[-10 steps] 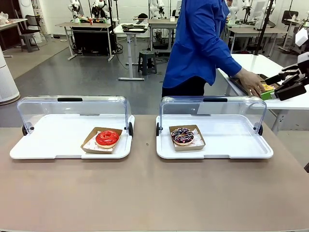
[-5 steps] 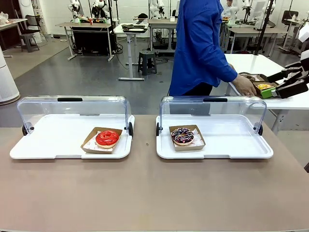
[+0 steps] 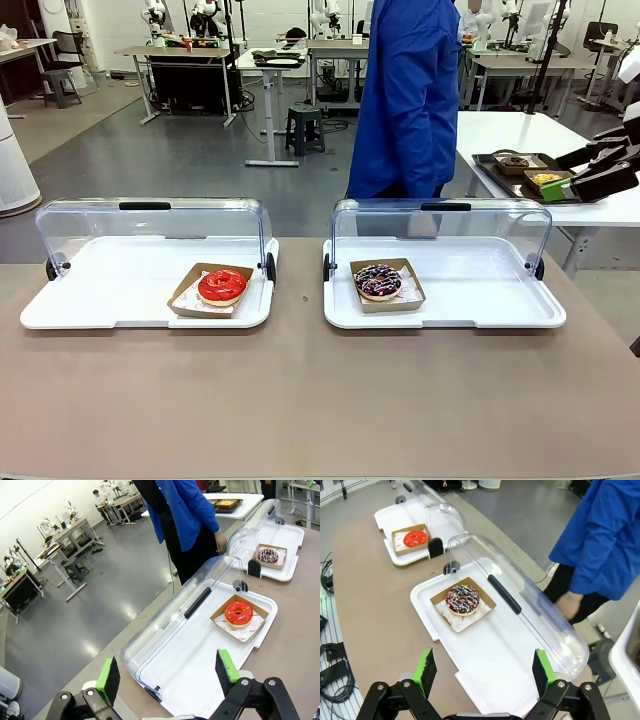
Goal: Provide the desired donut to the person.
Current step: Place the picked Paper togo box onto the Handle tray extended by the person.
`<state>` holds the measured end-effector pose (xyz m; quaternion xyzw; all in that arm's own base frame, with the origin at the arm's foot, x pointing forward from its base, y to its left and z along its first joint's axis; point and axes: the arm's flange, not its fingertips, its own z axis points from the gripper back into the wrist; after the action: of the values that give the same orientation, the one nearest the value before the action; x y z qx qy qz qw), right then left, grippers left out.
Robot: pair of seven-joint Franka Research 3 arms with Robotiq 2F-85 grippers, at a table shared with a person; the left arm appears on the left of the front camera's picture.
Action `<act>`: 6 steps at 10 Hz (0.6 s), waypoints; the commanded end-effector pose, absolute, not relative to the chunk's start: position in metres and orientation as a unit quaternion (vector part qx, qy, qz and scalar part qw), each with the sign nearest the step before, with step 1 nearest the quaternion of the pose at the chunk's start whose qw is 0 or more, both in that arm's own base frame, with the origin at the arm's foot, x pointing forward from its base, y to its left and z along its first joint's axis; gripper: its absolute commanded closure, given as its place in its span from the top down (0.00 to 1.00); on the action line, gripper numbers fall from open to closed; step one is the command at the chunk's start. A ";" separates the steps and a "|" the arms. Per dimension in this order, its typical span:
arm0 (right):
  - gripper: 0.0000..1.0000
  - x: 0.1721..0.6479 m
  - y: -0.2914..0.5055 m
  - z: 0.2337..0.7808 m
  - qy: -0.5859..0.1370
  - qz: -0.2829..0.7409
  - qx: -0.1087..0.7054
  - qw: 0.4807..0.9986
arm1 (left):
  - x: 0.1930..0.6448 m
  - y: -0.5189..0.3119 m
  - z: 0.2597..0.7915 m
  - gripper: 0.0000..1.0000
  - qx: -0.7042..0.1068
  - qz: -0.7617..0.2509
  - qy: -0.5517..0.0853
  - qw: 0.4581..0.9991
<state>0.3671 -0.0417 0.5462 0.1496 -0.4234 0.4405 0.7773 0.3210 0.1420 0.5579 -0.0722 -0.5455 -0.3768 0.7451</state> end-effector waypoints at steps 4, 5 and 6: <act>1.00 0.366 -0.042 0.546 -0.427 0.446 0.150 0.772 | 0.322 0.141 0.558 1.00 -0.069 -0.372 -0.544 0.749; 1.00 0.366 -0.042 0.546 -0.427 0.446 0.150 0.772 | 0.322 0.141 0.558 1.00 -0.069 -0.372 -0.544 0.749; 1.00 0.366 -0.042 0.546 -0.427 0.446 0.150 0.772 | 0.322 0.141 0.558 1.00 -0.069 -0.372 -0.544 0.749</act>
<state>0.3663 -0.0413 0.5477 0.1528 -0.4267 0.4418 0.7742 0.3210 0.1420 0.5578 -0.0722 -0.5455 -0.3768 0.7451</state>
